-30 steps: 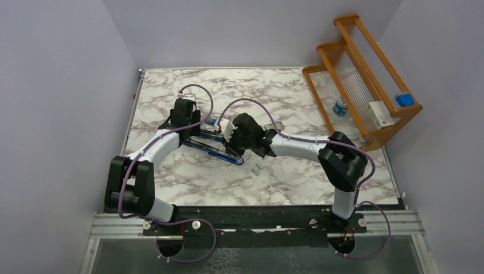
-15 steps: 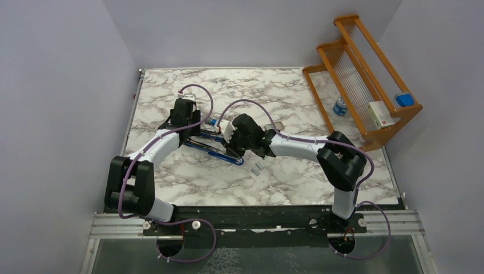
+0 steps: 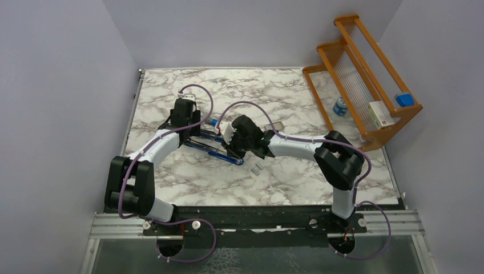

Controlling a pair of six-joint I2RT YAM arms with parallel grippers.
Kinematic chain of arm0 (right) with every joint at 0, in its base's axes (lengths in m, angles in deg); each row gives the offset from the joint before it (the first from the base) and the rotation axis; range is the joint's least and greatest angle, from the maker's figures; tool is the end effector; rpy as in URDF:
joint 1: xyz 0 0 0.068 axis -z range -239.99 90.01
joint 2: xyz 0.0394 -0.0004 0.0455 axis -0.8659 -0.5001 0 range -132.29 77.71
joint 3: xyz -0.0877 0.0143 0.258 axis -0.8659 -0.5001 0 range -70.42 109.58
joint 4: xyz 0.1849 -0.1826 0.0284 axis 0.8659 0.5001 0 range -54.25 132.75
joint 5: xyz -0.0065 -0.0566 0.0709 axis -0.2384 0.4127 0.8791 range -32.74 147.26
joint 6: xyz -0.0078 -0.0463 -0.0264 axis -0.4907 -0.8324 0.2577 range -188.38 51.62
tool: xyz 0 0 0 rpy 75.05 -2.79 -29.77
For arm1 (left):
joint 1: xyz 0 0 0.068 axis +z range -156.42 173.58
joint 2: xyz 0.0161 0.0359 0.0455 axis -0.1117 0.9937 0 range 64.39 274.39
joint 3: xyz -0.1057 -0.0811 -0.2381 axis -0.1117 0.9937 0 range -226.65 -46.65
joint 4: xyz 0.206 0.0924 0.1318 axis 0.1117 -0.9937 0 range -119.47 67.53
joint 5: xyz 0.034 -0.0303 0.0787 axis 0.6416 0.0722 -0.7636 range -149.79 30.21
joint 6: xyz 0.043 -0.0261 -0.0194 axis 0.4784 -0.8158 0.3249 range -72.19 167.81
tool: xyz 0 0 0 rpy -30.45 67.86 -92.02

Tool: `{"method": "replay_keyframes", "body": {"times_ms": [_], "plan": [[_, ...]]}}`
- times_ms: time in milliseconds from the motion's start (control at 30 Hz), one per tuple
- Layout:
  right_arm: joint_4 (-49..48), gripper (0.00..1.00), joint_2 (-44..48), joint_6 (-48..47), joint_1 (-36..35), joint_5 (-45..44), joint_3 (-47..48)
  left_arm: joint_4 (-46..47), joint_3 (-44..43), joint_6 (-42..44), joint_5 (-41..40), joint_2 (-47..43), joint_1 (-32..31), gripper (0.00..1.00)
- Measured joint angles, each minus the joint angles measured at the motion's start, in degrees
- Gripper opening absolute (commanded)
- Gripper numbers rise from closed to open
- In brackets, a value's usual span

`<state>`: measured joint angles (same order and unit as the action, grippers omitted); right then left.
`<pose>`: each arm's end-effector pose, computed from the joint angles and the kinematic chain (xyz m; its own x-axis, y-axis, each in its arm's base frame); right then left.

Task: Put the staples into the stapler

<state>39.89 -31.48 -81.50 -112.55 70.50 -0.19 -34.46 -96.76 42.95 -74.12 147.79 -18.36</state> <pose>0.2455 0.3339 0.1813 -0.2059 -0.6326 -0.7466 -0.9460 0.3239 -0.0135 0.2989 -0.0543 0.2144 -0.6951 0.0633 -0.7161 -0.0288 0.9929 0.1156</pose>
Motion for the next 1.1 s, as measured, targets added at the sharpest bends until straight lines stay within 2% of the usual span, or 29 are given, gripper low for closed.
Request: {"method": "replay_keyframes", "body": {"times_ms": [267, 500, 533, 933, 1100], "plan": [[0.4, 0.02, -0.2, 0.0, 0.0, 0.0, 0.4, 0.1, 0.0, 0.0, 0.0, 0.0, 0.0, 0.66], [0.8, 0.10, -0.5, 0.0, 0.0, 0.0, 0.9, 0.1, 0.0, 0.0, 0.0, 0.0, 0.0, 0.66], [1.1, 0.15, -0.7, 0.0, 0.0, 0.0, 1.2, 0.1, 0.0, 0.0, 0.0, 0.0, 0.1, 0.65], [1.6, 0.27, -0.8, 0.0, 0.0, 0.1, 1.6, 0.1, 0.0, 0.0, 0.0, 0.0, 0.3, 0.66], [1.7, 0.29, -0.8, 0.0, 0.0, 0.1, 1.6, 0.1, 0.0, 0.0, 0.0, 0.0, 0.3, 0.66]]}}
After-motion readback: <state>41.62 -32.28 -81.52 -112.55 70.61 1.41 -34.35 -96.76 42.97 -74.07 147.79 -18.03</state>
